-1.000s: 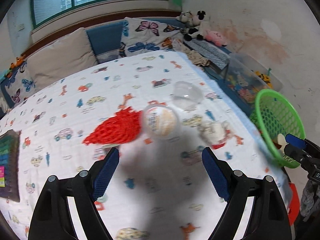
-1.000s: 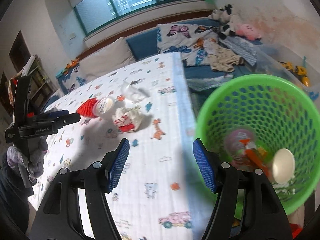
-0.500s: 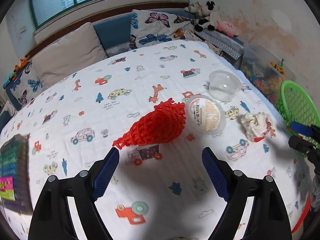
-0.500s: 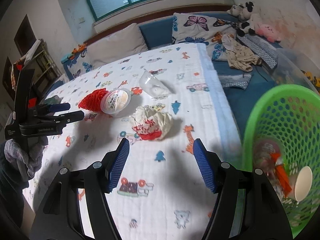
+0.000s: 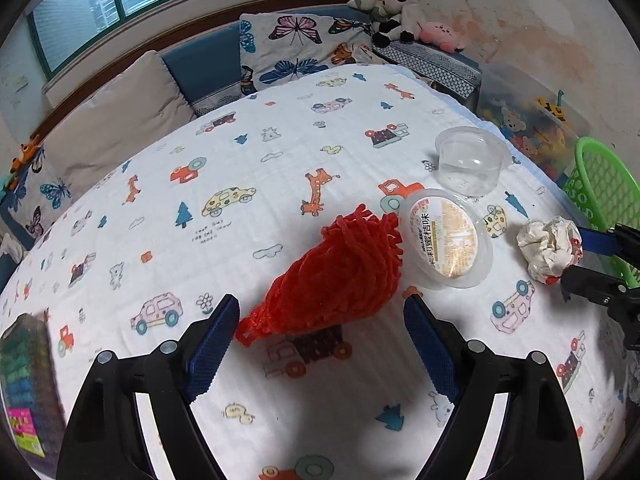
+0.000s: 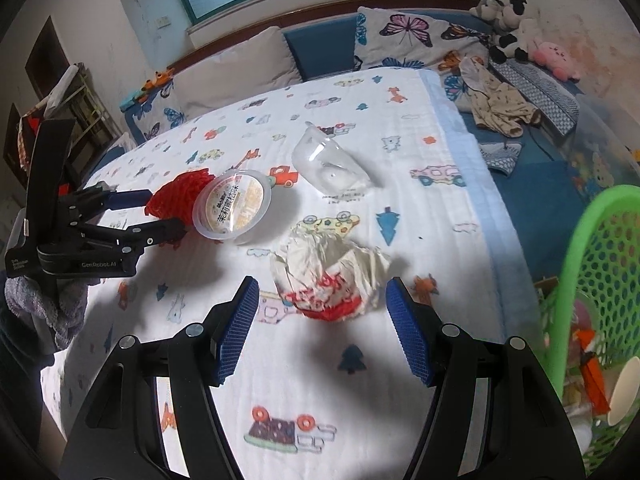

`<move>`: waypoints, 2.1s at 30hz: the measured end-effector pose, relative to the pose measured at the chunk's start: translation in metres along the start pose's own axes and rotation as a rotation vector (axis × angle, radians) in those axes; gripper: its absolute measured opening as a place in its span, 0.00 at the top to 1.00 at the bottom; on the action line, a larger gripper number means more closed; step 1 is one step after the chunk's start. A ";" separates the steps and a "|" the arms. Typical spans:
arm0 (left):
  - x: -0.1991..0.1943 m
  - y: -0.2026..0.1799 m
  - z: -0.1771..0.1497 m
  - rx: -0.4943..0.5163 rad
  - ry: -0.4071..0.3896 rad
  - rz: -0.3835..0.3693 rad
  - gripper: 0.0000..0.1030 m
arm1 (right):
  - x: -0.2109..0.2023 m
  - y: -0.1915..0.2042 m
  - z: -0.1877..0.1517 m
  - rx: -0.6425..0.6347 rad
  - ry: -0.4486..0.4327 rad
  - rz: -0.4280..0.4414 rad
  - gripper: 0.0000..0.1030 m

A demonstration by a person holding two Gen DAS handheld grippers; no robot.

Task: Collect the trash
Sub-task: 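Grasp the red mesh net with the left tool while the right tool grasps the crumpled paper, then carry the net and crumpled paper over the green basket and open both tools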

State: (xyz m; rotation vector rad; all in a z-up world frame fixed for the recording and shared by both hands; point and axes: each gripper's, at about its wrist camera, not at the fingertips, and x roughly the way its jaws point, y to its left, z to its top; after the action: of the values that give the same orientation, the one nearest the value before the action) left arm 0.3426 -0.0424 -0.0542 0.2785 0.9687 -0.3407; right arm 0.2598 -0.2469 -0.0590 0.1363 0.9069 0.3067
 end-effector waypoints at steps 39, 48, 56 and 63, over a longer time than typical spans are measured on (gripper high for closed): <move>-0.077 -0.026 -0.020 -0.051 -0.108 -0.056 0.68 | -0.061 -0.003 -0.020 0.007 -0.103 -0.059 0.45; -0.094 -0.087 -0.010 0.017 -0.139 -0.139 0.68 | -0.101 -0.061 -0.037 0.086 -0.140 -0.163 0.45; -0.096 -0.144 0.002 0.076 -0.143 -0.202 0.68 | -0.135 -0.127 -0.051 0.154 -0.162 -0.311 0.45; -0.096 -0.188 0.010 0.138 -0.142 -0.241 0.68 | -0.148 -0.180 -0.059 0.233 -0.156 -0.389 0.42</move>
State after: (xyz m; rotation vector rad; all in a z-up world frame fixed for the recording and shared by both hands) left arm 0.2247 -0.2029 0.0169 0.2597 0.8415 -0.6417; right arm 0.1644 -0.4658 -0.0278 0.1917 0.7920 -0.1703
